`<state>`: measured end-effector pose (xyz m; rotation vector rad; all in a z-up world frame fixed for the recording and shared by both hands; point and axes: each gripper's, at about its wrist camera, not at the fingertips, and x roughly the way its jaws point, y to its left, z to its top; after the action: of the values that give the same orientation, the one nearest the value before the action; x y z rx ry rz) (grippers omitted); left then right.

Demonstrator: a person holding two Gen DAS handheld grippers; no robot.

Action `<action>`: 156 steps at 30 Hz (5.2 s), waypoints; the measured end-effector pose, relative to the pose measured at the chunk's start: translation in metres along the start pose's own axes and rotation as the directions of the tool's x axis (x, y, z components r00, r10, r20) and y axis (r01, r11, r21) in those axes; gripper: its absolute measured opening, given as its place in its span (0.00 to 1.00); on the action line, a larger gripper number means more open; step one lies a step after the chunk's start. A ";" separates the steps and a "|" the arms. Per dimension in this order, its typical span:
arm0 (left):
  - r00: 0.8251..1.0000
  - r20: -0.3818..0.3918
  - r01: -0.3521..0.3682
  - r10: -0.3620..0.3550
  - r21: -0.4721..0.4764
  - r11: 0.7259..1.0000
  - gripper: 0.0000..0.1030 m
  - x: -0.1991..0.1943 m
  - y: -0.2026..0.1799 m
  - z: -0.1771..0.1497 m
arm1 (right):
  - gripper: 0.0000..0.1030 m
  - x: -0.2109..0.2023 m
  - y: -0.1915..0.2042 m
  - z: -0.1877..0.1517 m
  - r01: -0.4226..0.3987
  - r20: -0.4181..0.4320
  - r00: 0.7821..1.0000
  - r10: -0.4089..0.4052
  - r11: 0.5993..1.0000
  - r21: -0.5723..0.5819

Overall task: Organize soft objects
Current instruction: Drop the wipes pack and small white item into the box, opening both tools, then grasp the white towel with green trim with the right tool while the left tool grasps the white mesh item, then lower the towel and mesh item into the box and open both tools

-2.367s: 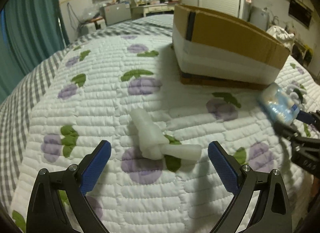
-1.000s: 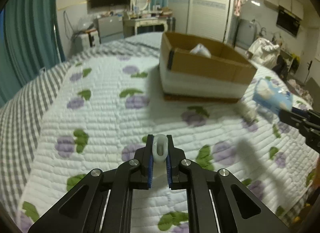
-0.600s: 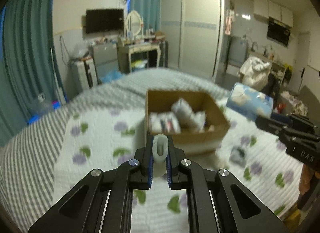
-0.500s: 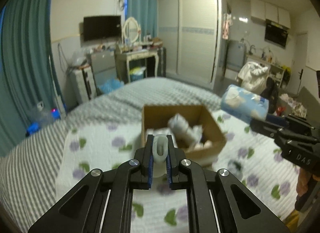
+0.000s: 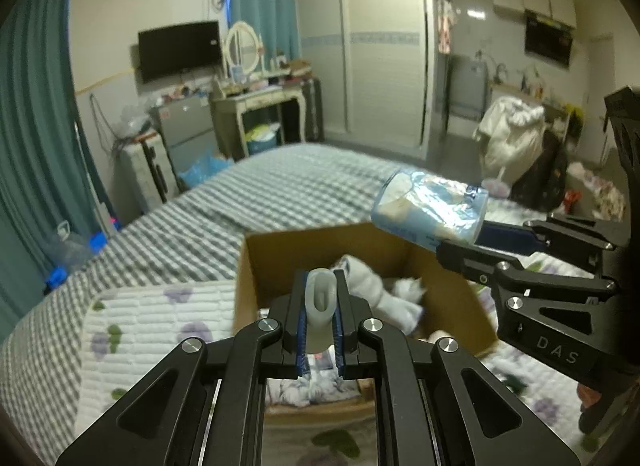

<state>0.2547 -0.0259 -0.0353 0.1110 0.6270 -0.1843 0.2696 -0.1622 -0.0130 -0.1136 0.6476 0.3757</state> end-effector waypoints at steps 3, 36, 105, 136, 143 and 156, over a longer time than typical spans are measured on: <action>0.999 -0.038 -0.007 0.007 -0.006 1.000 0.10 0.026 0.000 -0.007 | 0.30 0.033 -0.012 -0.006 0.004 -0.044 0.999 -0.004 1.000 0.001; 0.957 0.252 -0.121 0.145 -0.105 0.987 0.95 -0.184 -0.030 0.012 | 0.99 -0.160 -0.016 0.001 0.035 0.093 0.995 -0.035 0.999 0.001; 0.991 -0.079 0.089 -0.108 -0.211 0.973 0.29 -0.083 -0.074 -0.112 | 0.47 -0.083 -0.052 -0.116 0.031 -0.156 0.988 -0.019 0.997 0.075; 0.999 0.043 -0.024 0.028 -0.089 0.996 0.29 -0.007 0.025 -0.002 | 0.47 0.009 0.017 0.044 -0.023 0.025 0.999 0.023 1.000 0.000; 0.999 -0.014 -0.047 0.047 -0.059 0.997 0.29 0.041 0.020 -0.011 | 0.47 0.061 -0.014 0.023 -0.019 -0.058 0.998 0.021 1.000 0.025; 0.994 0.030 -0.101 0.103 -0.041 0.994 0.83 0.008 0.005 -0.007 | 0.67 0.038 -0.031 0.021 -0.012 -0.036 0.999 0.016 0.994 0.110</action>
<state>0.2581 -0.0209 -0.0456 0.1013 0.5917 -0.0747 0.3210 -0.1750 -0.0197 -0.0109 0.7042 0.3510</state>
